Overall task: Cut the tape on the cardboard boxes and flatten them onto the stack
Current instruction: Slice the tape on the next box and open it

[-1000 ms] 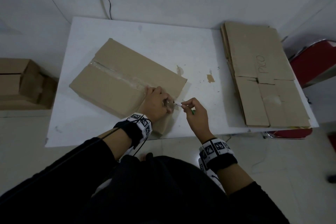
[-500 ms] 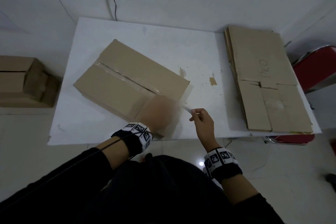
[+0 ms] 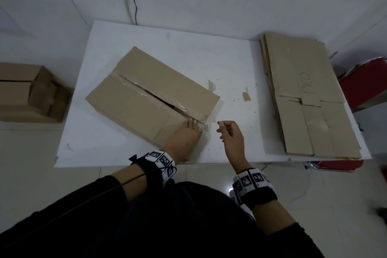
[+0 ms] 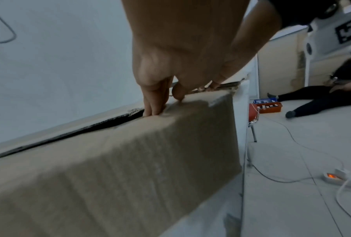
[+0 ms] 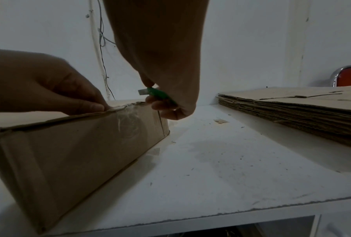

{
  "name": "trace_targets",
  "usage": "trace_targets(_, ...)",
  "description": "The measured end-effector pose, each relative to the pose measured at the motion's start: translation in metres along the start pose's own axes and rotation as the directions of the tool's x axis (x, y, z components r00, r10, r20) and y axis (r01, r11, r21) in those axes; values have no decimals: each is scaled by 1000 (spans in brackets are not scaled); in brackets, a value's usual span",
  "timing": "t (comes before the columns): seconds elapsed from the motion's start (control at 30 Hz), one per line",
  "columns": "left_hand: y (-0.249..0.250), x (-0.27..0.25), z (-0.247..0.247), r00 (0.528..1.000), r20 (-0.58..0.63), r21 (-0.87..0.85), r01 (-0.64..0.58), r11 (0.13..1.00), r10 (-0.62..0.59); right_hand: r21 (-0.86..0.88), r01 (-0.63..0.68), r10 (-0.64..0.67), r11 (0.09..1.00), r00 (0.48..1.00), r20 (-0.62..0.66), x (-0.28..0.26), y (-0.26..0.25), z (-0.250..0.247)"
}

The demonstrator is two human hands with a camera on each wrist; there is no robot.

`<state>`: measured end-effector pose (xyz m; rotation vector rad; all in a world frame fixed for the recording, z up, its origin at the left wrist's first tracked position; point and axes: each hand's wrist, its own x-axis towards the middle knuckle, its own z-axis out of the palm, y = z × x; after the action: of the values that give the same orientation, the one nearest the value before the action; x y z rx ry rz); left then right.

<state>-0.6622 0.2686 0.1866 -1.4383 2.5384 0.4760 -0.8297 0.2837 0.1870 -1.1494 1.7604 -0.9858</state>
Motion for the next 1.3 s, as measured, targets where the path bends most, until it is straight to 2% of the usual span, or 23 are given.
trace_targets(0.07, -2, -3, 14, 997, -75, -144, 14, 989, -25, -37, 8, -8, 999, 1000, 16, 1, 0, -2)
trace_targets(0.13, -1, -9, 20, 981, -153, -306, 64, 950, -116, -88, 39, -35, 995, 998, 49, 1, -1, -2)
trace_targets(0.2, -1, -8, 28, 943, -254, -444, 86, 892, -217, -120, 81, -70, 989, 993, 95, -1, -1, -2)
trace_targets(0.27, 1, -6, 31, 912, -319, -488, 75, 870, -257, -142, 113, -94, 983, 986, 138, -4, 0, 0)
trace_targets(0.4, -1, -3, 30, 896, -308, -593, 82, 801, -319, -196, 167, -143, 966, 981, 131, -4, 1, 6)
trace_targets(0.5, -2, -3, 33, 886, -325, -596, 79, 799, -330, -228, 193, -174, 954, 980, 101, -4, 0, 11)
trace_targets(0.77, -4, -2, 37, 904, -293, -595, 82, 799, -311, -424, 266, -263, 866, 962, 65, -5, 5, 26)
trace_targets(0.87, -5, -3, 36, 912, -286, -609, 65, 791, -295, -412, 247, -288, 877, 957, -40, 18, -1, 29)
trace_targets(0.97, -7, 0, 31, 906, -264, -678, 69, 731, -331, -285, 120, -180, 951, 964, -195, 44, -7, 18)
trace_targets(1.03, -10, 4, 26, 885, -251, -778, 57, 626, -392, -201, 71, -120, 977, 963, -240, 59, -10, 10)
trace_targets(1.07, -11, 7, 22, 863, -235, -837, 54, 544, -447, -196, 87, -134, 977, 960, -244, 66, -13, 8)
trace_targets(1.1, -14, 9, 17, 832, -203, -894, 56, 444, -516, -210, 120, -170, 970, 956, -238, 73, -16, 7)
trace_targets(1.13, -17, 11, 10, 795, -135, -950, 66, 307, -591, -232, 158, -209, 960, 953, -217, 81, -21, 9)
trace_targets(1.2, -21, 14, -9, 703, 20, -999, 34, 6, -710, -272, 198, -240, 942, 962, -130, 96, -31, 16)
trace_targets(1.23, -24, 16, -19, 636, 75, -995, 1, -96, -768, -288, 201, -229, 936, 971, -68, 101, -36, 20)
trace_targets(1.3, -29, 21, -39, 523, 185, -969, -43, -242, -832, -308, 208, -206, 928, 978, 41, 103, -42, 28)
